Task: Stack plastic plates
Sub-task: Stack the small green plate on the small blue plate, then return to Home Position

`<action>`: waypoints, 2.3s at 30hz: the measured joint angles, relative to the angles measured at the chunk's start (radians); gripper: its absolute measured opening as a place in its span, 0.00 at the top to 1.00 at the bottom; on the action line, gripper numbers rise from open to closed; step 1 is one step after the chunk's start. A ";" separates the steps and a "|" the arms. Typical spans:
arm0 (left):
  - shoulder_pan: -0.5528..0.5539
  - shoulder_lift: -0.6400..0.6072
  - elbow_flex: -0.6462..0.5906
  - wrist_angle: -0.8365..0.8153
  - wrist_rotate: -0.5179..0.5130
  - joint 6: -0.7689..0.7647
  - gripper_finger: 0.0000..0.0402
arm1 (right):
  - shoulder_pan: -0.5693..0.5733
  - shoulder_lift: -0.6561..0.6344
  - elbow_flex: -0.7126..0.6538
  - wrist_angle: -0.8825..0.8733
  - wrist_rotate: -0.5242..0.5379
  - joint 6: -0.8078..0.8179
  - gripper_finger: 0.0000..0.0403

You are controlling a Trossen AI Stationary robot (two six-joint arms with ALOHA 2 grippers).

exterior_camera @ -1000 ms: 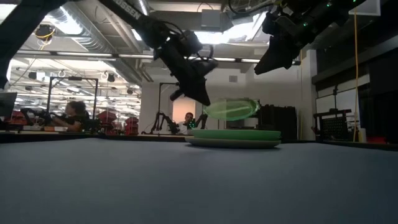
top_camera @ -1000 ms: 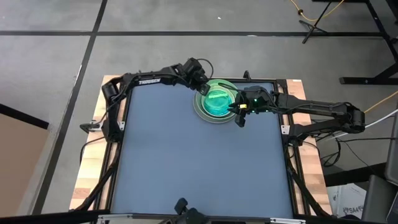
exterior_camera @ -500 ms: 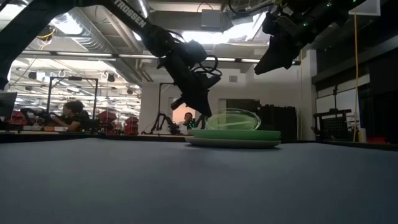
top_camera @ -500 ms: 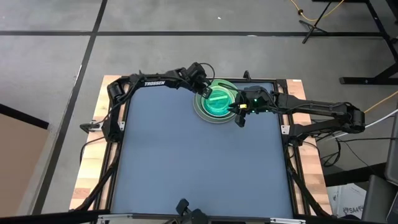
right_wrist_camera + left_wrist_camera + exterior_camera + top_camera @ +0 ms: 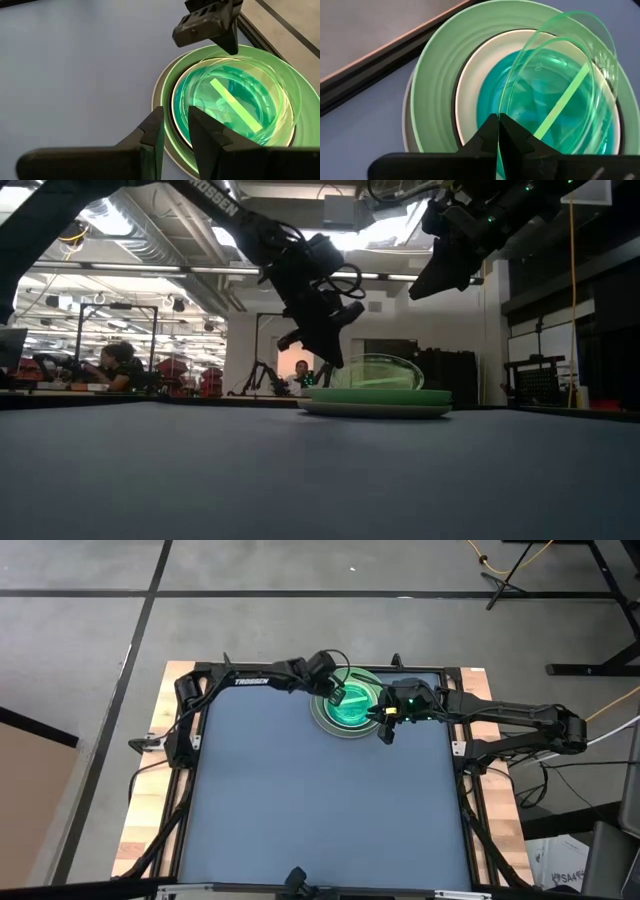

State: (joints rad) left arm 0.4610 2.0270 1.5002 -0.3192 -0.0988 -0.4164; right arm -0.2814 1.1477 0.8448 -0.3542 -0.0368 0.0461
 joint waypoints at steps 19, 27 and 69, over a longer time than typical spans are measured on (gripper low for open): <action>-0.010 0.000 0.000 -0.002 -0.042 0.008 1.00 | 0.000 0.000 0.000 0.000 0.000 0.000 0.80; -0.010 0.000 0.000 -0.001 -0.042 0.008 0.99 | 0.000 0.000 0.000 0.000 0.000 0.000 0.80; -0.072 -0.092 0.004 -0.009 0.221 0.148 0.99 | 0.000 0.000 0.000 -0.007 0.000 0.001 0.80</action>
State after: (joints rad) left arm 0.3895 1.9350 1.5040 -0.3282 0.1219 -0.2688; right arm -0.2813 1.1477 0.8448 -0.3615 -0.0368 0.0469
